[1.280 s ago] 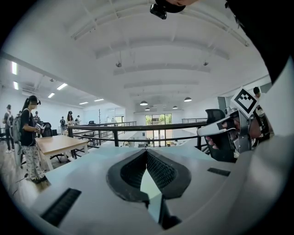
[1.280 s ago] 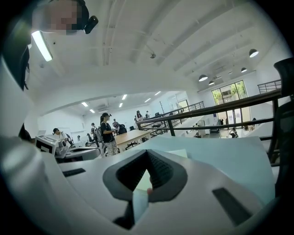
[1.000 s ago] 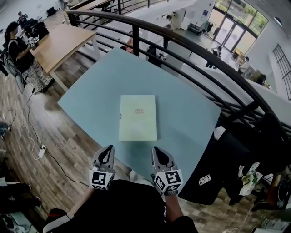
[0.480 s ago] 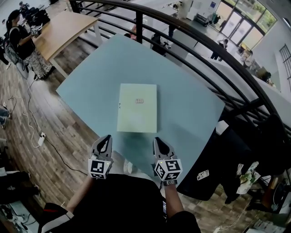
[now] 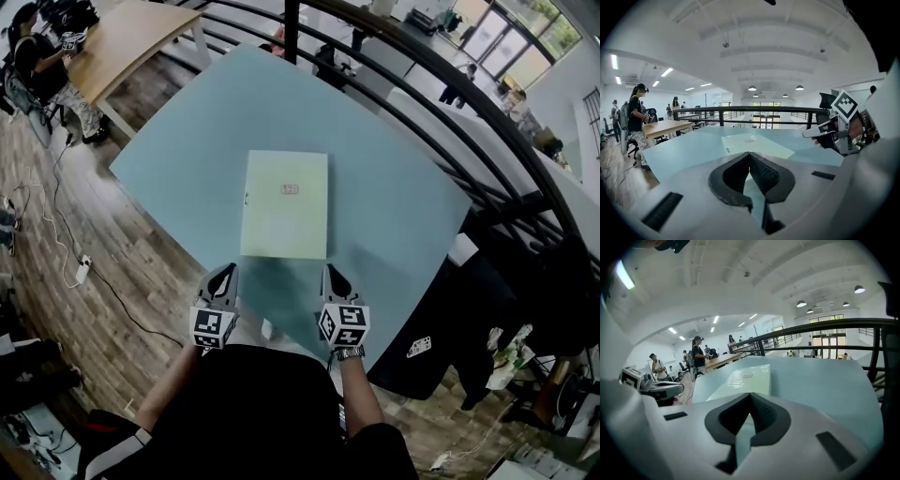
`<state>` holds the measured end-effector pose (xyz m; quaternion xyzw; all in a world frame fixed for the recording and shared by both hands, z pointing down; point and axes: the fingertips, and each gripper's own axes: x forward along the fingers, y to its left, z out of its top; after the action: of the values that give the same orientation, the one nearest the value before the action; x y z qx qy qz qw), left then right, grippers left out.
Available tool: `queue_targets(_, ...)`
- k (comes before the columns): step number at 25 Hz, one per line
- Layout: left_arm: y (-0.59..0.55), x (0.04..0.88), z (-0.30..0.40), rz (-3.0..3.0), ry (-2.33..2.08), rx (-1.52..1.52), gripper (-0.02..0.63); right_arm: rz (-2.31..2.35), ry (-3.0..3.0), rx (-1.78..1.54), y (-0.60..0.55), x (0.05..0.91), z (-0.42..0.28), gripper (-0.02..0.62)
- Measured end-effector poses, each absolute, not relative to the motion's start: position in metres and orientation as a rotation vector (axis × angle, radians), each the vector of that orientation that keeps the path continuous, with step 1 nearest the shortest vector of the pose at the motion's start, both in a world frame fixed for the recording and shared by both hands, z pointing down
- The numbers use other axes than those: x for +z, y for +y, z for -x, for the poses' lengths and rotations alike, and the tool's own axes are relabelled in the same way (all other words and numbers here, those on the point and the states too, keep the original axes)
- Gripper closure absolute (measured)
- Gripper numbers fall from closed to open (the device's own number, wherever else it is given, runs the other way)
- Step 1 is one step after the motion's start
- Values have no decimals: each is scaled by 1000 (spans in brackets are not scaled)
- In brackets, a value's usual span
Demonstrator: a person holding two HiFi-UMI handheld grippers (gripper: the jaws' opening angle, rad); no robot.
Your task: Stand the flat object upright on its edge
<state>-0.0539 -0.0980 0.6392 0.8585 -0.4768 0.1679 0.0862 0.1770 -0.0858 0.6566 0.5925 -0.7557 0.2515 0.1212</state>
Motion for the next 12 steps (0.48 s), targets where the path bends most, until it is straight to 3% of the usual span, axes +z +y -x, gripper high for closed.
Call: queue_targets(12, -110, 698, 63, -2437, -1379, 589, 601, -1576, -2189, 793, -92, 709, -180, 595)
